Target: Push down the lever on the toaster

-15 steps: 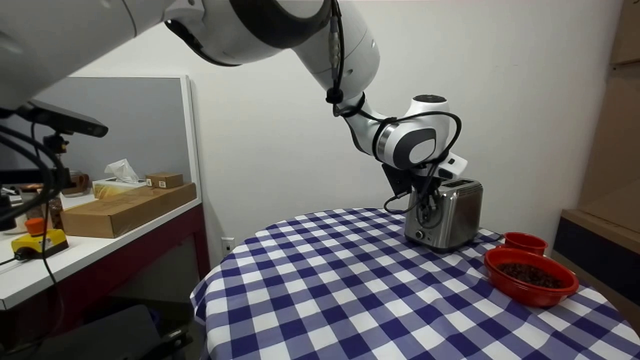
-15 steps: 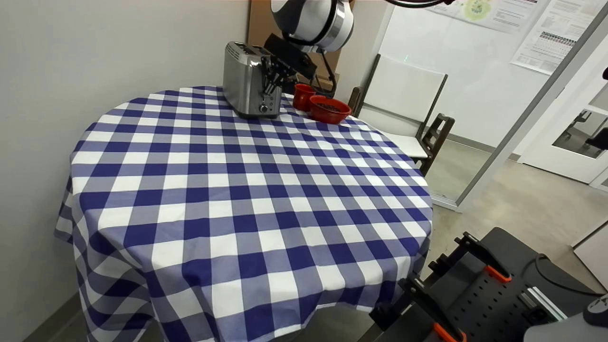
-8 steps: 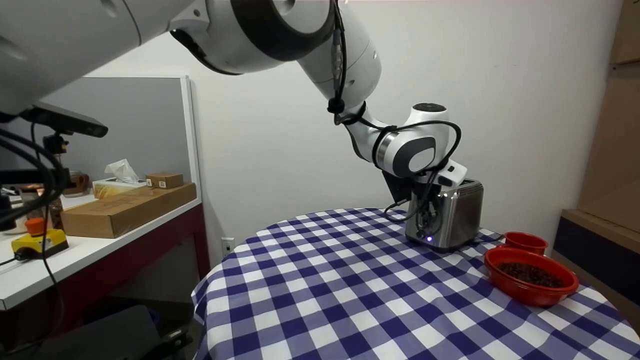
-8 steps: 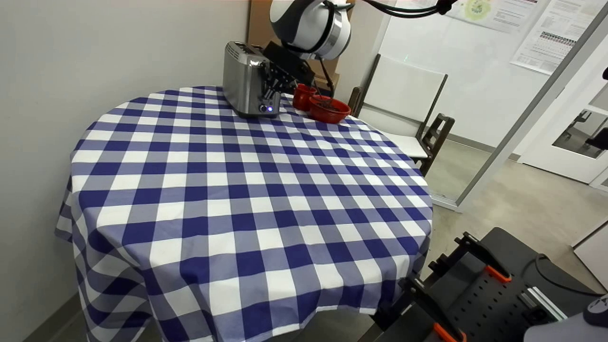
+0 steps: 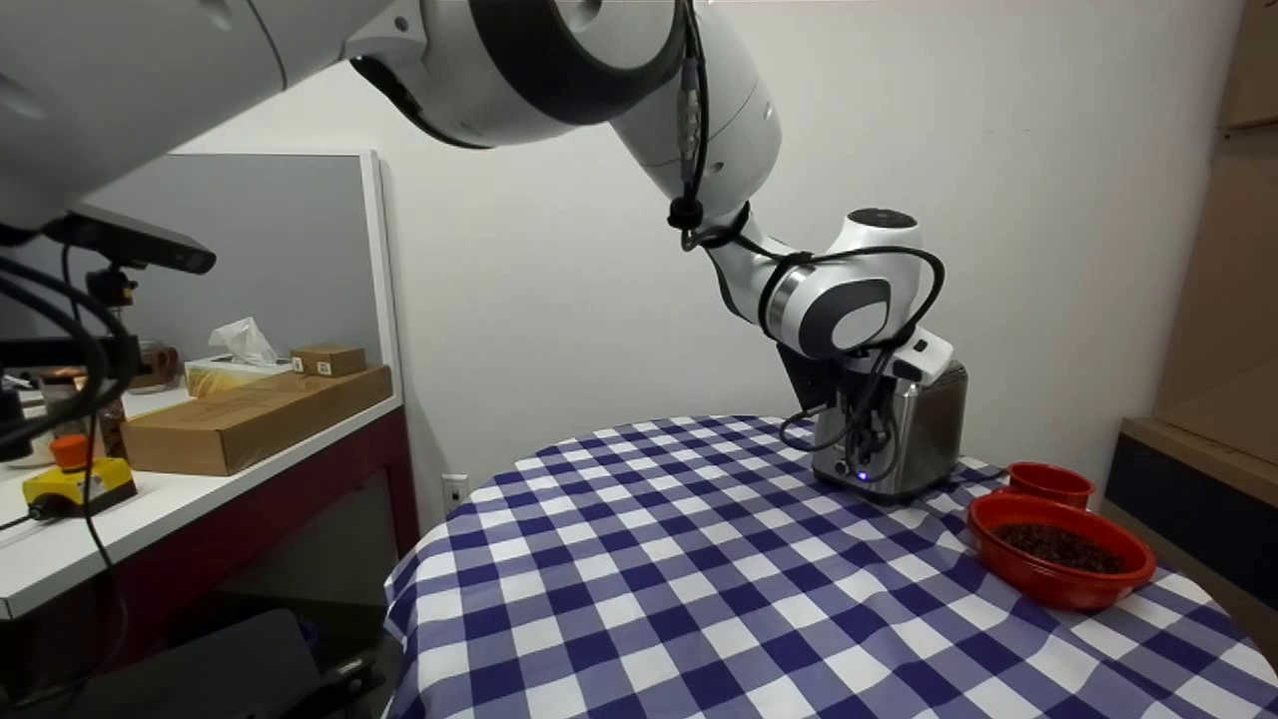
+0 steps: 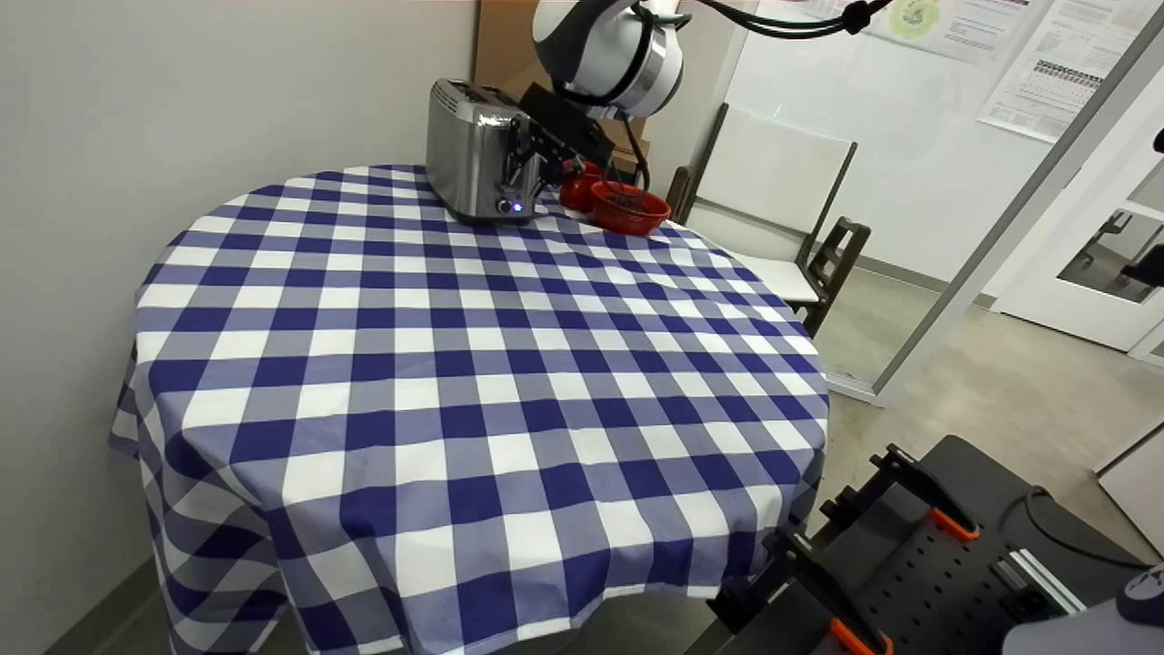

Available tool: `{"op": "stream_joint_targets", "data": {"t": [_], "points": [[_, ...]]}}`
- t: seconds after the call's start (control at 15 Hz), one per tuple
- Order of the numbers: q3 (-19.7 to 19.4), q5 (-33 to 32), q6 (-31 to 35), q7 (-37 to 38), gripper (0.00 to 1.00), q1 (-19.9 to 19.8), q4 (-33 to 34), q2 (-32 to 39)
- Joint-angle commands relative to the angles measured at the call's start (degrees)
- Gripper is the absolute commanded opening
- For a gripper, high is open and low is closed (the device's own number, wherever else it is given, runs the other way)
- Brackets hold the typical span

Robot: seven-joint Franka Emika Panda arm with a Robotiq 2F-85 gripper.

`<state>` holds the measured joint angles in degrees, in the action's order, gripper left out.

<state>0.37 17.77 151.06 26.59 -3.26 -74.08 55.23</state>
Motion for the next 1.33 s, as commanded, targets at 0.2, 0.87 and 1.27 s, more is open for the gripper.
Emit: {"op": "stream_joint_targets", "data": {"t": [0.2, 0.87, 1.27], "points": [[1.84, -0.53, -9.95, -10.59, 0.92, -3.21, -0.78, -6.35], [2.42, 0.18, -26.26, -33.45, 1.00, -7.97, -18.10, -29.87], [1.05, 0.21, -28.57, -42.80, 1.00, -6.86, -35.11, -46.53]]}}
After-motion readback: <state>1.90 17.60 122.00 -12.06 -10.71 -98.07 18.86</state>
